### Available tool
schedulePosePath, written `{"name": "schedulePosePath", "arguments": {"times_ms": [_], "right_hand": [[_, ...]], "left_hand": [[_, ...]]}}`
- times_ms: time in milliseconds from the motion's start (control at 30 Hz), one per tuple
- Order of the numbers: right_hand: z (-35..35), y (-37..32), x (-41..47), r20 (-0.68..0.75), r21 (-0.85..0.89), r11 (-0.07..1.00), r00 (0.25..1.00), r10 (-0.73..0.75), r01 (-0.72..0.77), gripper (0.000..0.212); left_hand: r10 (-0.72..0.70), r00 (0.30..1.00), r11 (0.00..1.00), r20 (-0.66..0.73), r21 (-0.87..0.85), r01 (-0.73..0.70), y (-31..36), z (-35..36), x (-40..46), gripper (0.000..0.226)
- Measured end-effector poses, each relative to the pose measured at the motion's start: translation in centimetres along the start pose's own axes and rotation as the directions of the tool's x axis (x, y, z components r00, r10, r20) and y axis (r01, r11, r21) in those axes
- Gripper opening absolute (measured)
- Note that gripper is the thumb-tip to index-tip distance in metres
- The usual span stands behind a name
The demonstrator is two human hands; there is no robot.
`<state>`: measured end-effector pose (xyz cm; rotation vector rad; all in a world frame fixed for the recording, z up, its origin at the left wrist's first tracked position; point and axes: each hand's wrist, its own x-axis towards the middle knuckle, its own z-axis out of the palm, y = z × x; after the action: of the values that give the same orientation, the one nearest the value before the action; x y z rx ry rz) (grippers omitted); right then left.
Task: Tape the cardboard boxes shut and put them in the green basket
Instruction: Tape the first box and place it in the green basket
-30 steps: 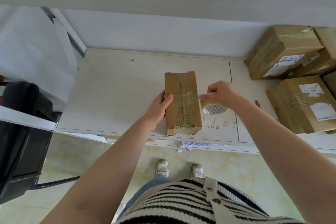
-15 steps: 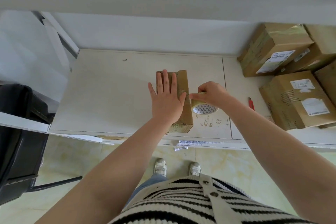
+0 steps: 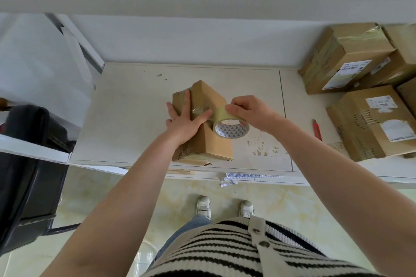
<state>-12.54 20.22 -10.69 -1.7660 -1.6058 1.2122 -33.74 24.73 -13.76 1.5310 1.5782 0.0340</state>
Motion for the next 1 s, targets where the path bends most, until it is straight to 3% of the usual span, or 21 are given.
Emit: {"name": "schedulePosePath", "arguments": {"times_ms": [100, 167, 267, 367, 467, 633, 733, 1000], "right_hand": [[-0.7, -1.0, 0.4, -0.023, -0.147, 0.988, 0.999, -0.039, 0.035, 0.043], [-1.9, -1.1, 0.4, -0.071, -0.266, 0.963, 0.995, -0.064, 0.043, 0.047], [-4.3, 0.2, -0.5, -0.170, -0.508, 0.855, 0.985, 0.021, -0.106, 0.046], [-4.6, 1.6, -1.5, -0.205, -0.585, 0.766, 0.962, 0.180, -0.268, 0.045], [-2.8, 1.5, -0.6, -0.206, -0.566, 0.778, 0.961, 0.186, -0.272, 0.047], [-2.0, 0.0, 1.2, -0.226, -0.668, 0.680, 0.953, 0.203, -0.303, 0.043], [-1.9, 0.6, 1.1, -0.225, -0.694, 0.643, 0.946, 0.231, -0.323, 0.044], [-2.2, 3.0, 1.5, -0.229, -0.539, 0.771, 0.940, 0.253, -0.339, 0.050]], "left_hand": [[0.081, 0.996, 0.988, -0.034, -0.127, -0.084, -0.1, 0.9, -0.3, 0.084], [0.080, 0.996, 0.934, -0.026, -0.348, -0.084, 0.0, 1.8, -0.3, 0.086], [0.065, 0.998, 0.822, -0.025, -0.566, -0.067, 0.0, 2.8, 0.2, 0.076], [0.164, 0.985, 0.794, 0.050, -0.599, -0.102, -1.4, 3.5, 1.0, 0.072], [0.160, 0.980, 0.814, 0.121, -0.578, -0.061, -3.0, 3.1, 1.8, 0.073], [0.037, 0.998, 0.882, -0.058, -0.468, -0.060, -0.8, 4.2, 1.6, 0.049], [0.006, 0.990, 0.928, -0.142, -0.369, -0.059, -0.3, 5.6, 1.3, 0.053], [0.031, 0.965, 0.911, -0.259, -0.390, -0.134, -0.8, 5.8, 1.8, 0.043]]}}
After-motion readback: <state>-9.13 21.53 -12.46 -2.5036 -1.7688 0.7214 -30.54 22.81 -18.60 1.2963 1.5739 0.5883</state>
